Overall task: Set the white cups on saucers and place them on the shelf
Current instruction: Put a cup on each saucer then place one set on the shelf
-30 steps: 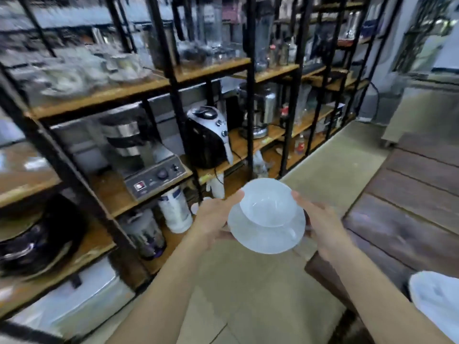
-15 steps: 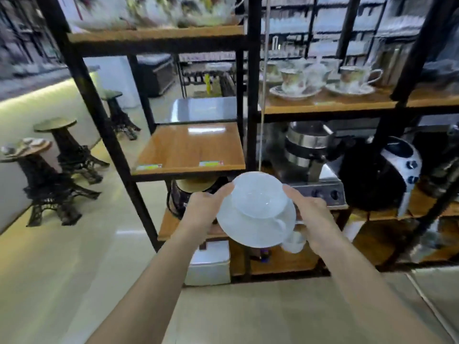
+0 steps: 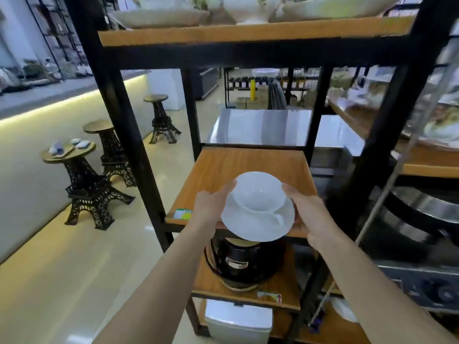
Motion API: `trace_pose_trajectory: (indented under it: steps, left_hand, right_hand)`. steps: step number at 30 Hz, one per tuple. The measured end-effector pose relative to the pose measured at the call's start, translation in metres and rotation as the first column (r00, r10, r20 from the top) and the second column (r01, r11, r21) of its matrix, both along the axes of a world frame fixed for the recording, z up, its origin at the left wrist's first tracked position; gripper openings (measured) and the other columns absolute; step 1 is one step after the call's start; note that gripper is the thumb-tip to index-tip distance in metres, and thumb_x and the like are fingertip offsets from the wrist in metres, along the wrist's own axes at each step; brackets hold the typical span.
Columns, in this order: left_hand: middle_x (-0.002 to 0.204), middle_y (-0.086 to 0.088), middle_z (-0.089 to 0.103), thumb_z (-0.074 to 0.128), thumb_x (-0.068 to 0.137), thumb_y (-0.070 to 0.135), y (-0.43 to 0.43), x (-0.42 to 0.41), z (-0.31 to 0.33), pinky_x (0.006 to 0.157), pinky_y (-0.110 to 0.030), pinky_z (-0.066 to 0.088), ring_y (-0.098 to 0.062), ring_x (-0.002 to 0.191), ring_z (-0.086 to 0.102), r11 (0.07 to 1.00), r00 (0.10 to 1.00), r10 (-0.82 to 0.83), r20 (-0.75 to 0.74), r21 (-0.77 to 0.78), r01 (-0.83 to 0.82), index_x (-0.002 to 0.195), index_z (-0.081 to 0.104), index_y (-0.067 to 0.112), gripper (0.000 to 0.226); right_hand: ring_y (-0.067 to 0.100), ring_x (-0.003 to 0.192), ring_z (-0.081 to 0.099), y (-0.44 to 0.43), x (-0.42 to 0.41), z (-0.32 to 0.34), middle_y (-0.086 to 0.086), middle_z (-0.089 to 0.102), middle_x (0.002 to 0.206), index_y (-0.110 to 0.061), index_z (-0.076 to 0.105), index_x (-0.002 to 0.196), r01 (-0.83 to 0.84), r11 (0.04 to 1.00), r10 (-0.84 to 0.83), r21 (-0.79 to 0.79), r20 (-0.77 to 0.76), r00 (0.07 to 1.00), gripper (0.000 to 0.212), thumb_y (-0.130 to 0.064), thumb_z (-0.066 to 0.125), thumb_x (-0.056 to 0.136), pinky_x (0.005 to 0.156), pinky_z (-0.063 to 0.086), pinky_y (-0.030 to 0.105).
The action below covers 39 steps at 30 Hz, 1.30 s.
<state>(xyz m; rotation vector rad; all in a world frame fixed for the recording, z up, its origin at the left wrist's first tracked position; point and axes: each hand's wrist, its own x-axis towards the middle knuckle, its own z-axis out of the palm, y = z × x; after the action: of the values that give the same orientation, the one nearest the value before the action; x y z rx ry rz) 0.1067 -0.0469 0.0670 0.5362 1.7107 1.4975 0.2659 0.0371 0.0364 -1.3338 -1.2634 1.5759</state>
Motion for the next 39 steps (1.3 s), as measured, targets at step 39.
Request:
trace_pose_trajectory:
  steps: [39]
  left_hand:
    - [0.098, -0.009, 0.064, 0.052, 0.085, 0.059, 0.179, -0.169, -0.050, 0.083, -0.041, 0.046, -0.026, 0.087, 0.058, 0.964, 0.953, -0.130, -0.272, -0.262, 0.057, 0.096, 0.055, 0.010, 0.051]
  right_hand:
    - [0.019, 0.093, 0.057, 0.124, -0.156, -0.039, 0.010, 0.060, 0.112, -0.007, 0.053, 0.125, 0.090, 0.996, -0.080, -0.007, 0.394, 0.916, 0.069, -0.063, 0.044, 0.086, 0.076, 0.048, 0.030]
